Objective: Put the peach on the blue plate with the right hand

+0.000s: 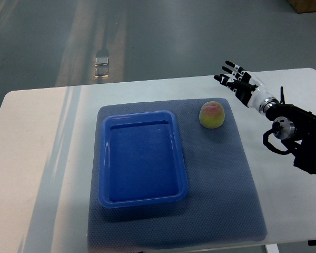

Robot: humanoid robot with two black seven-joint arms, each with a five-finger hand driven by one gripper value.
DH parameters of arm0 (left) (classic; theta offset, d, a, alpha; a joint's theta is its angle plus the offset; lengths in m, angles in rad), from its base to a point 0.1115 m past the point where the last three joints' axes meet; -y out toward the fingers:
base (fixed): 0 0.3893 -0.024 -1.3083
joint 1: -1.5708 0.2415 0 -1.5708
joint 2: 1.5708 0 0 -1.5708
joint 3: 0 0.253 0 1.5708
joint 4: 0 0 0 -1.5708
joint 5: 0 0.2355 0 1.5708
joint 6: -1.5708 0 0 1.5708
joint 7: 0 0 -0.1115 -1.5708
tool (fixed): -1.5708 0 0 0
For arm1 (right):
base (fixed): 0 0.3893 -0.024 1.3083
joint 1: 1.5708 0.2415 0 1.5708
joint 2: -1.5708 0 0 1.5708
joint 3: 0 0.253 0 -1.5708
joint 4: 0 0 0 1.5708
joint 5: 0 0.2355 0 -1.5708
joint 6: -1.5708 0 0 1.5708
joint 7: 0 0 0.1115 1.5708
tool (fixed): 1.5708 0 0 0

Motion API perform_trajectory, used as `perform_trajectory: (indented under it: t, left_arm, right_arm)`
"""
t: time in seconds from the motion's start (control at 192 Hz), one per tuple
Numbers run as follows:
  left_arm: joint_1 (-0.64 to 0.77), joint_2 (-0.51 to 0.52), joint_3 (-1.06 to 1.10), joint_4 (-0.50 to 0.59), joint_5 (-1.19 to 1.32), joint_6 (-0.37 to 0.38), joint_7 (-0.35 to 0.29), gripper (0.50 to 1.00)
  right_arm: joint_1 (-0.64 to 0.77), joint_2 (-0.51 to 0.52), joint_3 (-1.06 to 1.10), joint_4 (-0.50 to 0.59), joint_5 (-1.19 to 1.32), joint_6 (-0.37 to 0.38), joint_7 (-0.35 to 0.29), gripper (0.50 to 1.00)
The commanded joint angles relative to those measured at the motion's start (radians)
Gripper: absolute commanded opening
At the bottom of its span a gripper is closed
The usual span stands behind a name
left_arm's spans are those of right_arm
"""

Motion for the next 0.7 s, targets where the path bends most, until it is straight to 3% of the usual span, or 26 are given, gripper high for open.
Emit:
perform_trajectory:
  t: [0.0,0.474,0.693]
  left_arm:
    - [0.002,0.0,0.0,0.001,0.0,0.0,0.0,1.0]
    - [0.004,0.0,0.0,0.003,0.0,0.0,0.0,1.0]
    - [0.005,0.0,0.0,0.004,0.0,0.002,0.0,1.0]
  right_arm:
    - [0.0,0.0,0.015,0.0,0.001,0.022,0.004,0.93]
    - [0.002,-0.005,-0.003,0.0,-0.004,0.045,0.023,0.93]
    - [0.009,-0.028,-0.002,0.0,-0.177,0.015,0.029,0.928]
